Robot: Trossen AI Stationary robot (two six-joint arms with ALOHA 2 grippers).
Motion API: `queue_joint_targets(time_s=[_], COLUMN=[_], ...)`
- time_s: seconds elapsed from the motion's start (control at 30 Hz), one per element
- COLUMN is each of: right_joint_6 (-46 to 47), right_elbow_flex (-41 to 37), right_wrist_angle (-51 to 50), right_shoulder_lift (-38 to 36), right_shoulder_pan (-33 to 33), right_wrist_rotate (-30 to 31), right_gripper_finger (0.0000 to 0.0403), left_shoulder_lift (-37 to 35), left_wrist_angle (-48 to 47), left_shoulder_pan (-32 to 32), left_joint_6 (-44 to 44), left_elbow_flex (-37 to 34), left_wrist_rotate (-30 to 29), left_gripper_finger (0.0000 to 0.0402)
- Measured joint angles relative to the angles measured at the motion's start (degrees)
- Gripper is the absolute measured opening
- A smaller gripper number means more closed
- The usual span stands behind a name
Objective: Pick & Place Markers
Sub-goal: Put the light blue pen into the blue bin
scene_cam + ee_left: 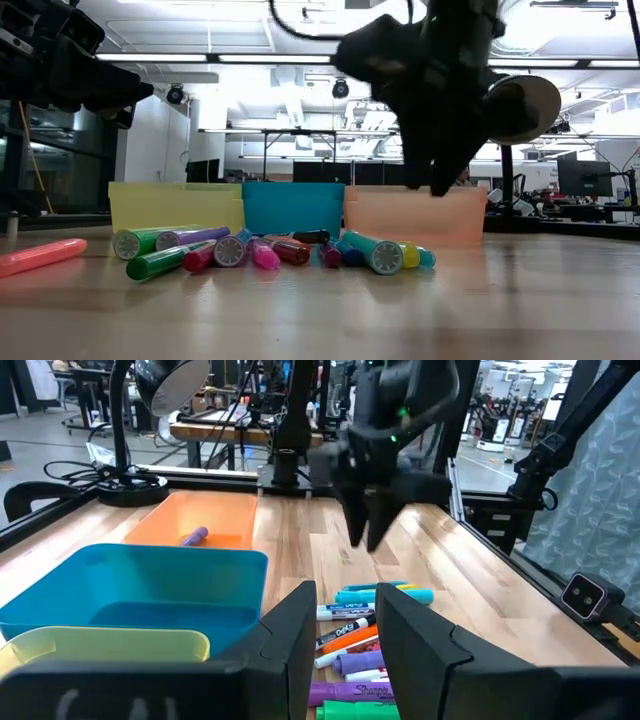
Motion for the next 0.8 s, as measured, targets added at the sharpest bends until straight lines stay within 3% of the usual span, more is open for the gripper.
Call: queue_joint_targets(time_s=[0.47,0.8], right_joint_6=[-0.4,-0.2], right_elbow_flex=[0.0,0.1], right_wrist_angle=[4.9,5.9], right_shoulder_lift=[5.2,5.9], right_shoulder_pan=[-1.0,-1.2], right_wrist_rotate=[-4.2,-3.7], right_gripper_finger=[0.0119,0.0119], left_shoulder_lift=[0.0,0.0], left_wrist_angle=[0.0,0.0], left_shoulder_pan=[0.0,0.0], left_joint_6=[0.0,0.0], left_elbow_flex=[0.0,0.0], left_wrist_rotate=[0.0,0.0], left_gripper_finger=[0.0104,0.0104])
